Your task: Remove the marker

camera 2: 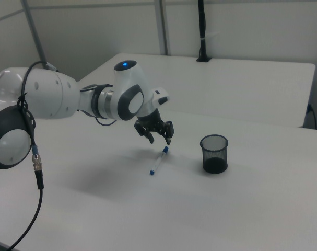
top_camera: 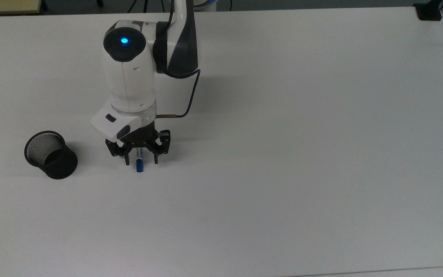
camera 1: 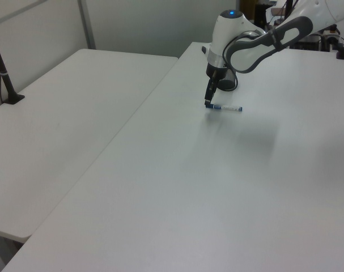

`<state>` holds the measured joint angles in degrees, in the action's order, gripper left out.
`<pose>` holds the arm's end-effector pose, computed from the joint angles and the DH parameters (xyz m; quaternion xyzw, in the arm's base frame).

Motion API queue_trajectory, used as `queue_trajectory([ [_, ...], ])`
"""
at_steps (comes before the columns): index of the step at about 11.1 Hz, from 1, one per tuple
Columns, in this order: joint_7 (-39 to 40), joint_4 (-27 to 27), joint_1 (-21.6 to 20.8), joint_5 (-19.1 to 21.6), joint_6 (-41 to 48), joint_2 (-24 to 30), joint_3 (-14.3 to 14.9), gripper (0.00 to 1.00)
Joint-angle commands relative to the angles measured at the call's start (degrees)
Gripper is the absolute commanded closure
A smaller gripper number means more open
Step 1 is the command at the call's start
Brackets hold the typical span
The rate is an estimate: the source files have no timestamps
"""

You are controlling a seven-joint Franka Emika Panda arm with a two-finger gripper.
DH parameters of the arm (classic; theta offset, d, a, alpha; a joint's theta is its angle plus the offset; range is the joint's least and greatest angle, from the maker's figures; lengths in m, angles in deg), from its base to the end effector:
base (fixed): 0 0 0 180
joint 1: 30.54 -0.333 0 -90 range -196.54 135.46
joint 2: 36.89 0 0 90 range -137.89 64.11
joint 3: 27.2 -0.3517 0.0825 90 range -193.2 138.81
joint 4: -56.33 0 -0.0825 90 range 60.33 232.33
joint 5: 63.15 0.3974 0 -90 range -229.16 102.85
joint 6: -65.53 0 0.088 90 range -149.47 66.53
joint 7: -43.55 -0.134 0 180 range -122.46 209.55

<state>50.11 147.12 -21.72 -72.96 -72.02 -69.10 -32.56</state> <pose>0.7521 -0.0607 0.3333 0.9883 0.0717 0.1241 0.0526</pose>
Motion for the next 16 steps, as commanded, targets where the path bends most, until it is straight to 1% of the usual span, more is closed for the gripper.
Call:
queue_trajectory([
  [1,-5.0,0.3,-4.1,-0.6,5.8,5.7,0.4,0.0],
  [3,-6.8,0.1,-7.1,-0.1,15.9,10.8,0.5,0.0],
  [7,-14.0,0.4,-12.6,0.9,35.1,21.9,1.1,0.0],
  [8,-14.2,0.7,-13.6,1.4,38.9,24.7,1.1,0.0],
  [9,-14.2,2.0,-14.6,2.9,40.7,27.5,2.4,0.0],
  [10,-14.1,3.5,-15.1,6.4,40.9,30.8,4.4,0.0],
  [11,-14.1,4.6,-14.5,8.1,41.7,32.5,4.7,0.0],
  [13,-13.9,4.4,-13.6,8.1,44.2,32.6,4.5,0.0],
  [16,-13.9,4.1,-13.1,8.1,44.3,32.2,4.4,0.0],
])
